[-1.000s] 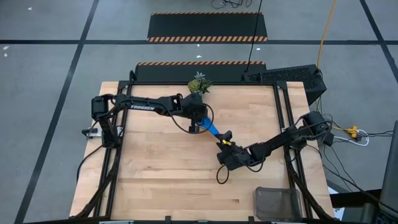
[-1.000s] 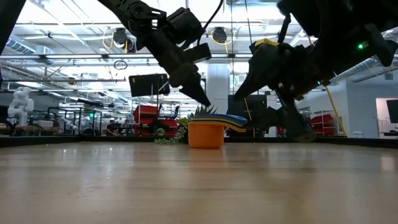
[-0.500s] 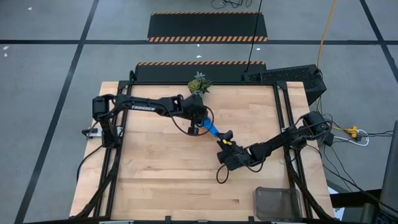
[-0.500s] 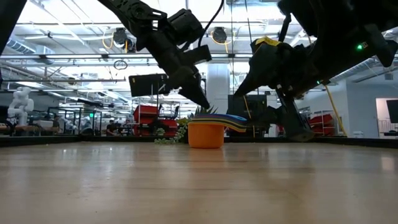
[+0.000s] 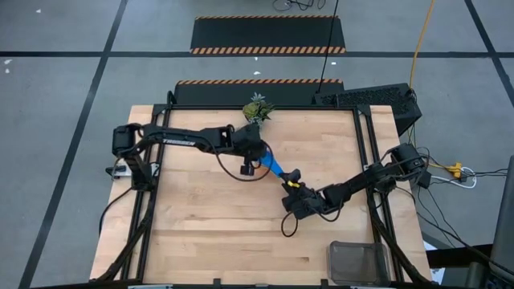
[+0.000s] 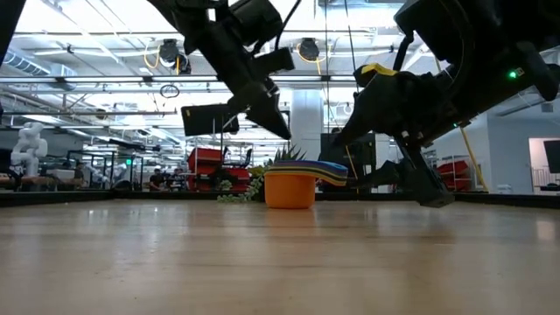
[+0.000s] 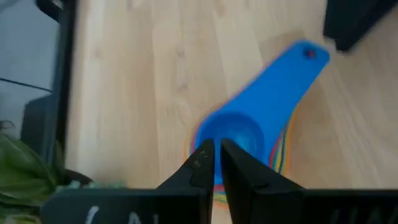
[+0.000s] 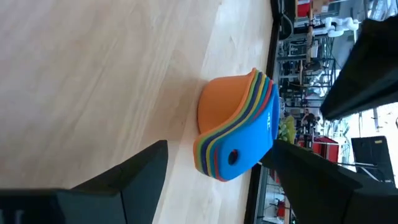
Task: Nest measuring cups in basket
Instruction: Put the stacked measuring cups into the black transparent bin
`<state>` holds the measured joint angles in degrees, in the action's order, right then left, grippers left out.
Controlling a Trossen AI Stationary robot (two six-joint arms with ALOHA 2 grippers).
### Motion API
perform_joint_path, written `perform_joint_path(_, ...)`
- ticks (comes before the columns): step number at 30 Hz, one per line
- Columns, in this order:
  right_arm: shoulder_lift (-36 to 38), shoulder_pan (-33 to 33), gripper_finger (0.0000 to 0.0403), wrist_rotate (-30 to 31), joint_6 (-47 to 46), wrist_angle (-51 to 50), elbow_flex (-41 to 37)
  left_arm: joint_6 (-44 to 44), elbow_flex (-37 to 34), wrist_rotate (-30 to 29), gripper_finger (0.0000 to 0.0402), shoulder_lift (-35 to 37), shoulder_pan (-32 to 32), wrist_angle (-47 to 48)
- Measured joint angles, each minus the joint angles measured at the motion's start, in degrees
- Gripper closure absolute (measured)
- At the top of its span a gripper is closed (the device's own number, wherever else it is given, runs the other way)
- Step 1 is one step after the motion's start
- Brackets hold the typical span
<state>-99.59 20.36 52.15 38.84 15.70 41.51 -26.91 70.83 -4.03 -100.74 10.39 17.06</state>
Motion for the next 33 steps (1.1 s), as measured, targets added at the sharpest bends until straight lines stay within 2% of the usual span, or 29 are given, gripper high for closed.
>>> perform_joint_path(4, 0.0, -0.15, 0.0119, -0.63, 1.49, 0.35, -0.01, -1.61, 0.04, 4.14, 0.0371, -0.57, 1.23, 1.44)
perform_joint_path(7, 0.0, -0.15, 0.0119, -1.3, 1.76, 0.38, -0.01, -1.45, -0.09, 4.24, 0.0371, -1.87, 2.61, 3.86)
perform_joint_path(18, 0.0, -1.26, 0.0119, -1.32, 0.88, 0.32, -0.01, -1.32, -0.07, 4.52, 0.0371, -2.96, 3.41, 0.94)
perform_joint_path(24, 0.0, -1.64, 0.0119, -1.31, -0.13, 0.32, 0.01, -2.0, 0.0, 9.02, 0.0371, -3.64, 3.02, -3.65)
perform_joint_path(33, 0.0, -1.64, 0.0119, -1.21, -0.64, 0.78, 0.03, -3.11, -0.07, 9.03, 0.0371, -5.08, 3.74, -2.33)
